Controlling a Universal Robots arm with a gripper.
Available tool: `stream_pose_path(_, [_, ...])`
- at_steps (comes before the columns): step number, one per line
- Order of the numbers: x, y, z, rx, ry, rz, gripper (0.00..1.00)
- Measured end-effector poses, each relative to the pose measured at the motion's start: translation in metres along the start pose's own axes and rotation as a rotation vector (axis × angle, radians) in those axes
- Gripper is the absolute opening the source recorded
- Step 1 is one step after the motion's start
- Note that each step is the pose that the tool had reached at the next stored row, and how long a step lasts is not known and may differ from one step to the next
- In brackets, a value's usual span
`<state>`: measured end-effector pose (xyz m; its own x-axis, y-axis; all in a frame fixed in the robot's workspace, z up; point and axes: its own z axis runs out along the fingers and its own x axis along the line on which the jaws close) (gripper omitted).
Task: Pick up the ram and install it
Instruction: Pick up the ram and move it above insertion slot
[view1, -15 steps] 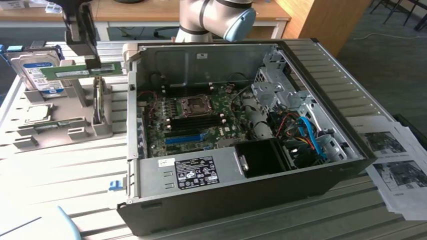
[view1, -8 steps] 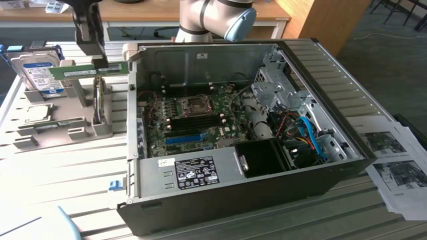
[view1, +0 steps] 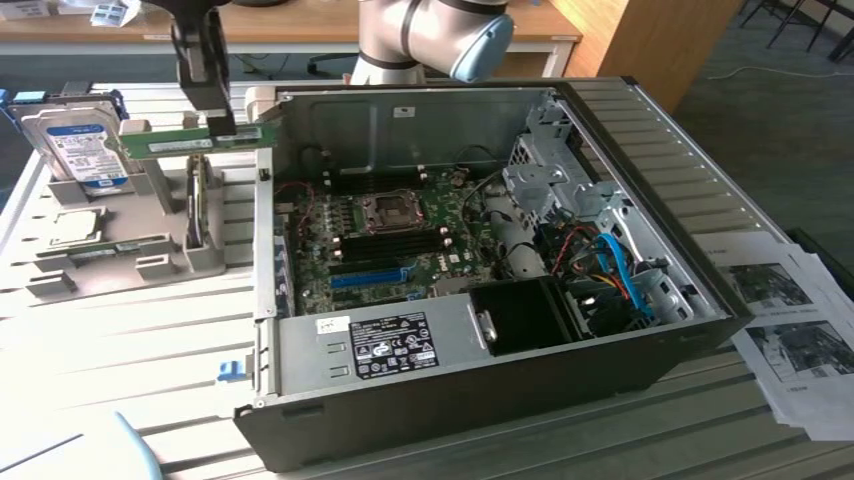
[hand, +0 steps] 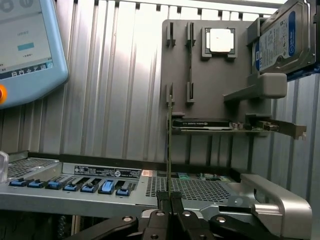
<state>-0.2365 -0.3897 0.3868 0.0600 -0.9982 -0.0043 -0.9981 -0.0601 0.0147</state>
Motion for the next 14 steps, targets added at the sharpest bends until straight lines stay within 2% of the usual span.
stream_pose_path(14, [0.002, -0.0307, -0.0005, 0.0, 0.0001, 0.0, 0.11])
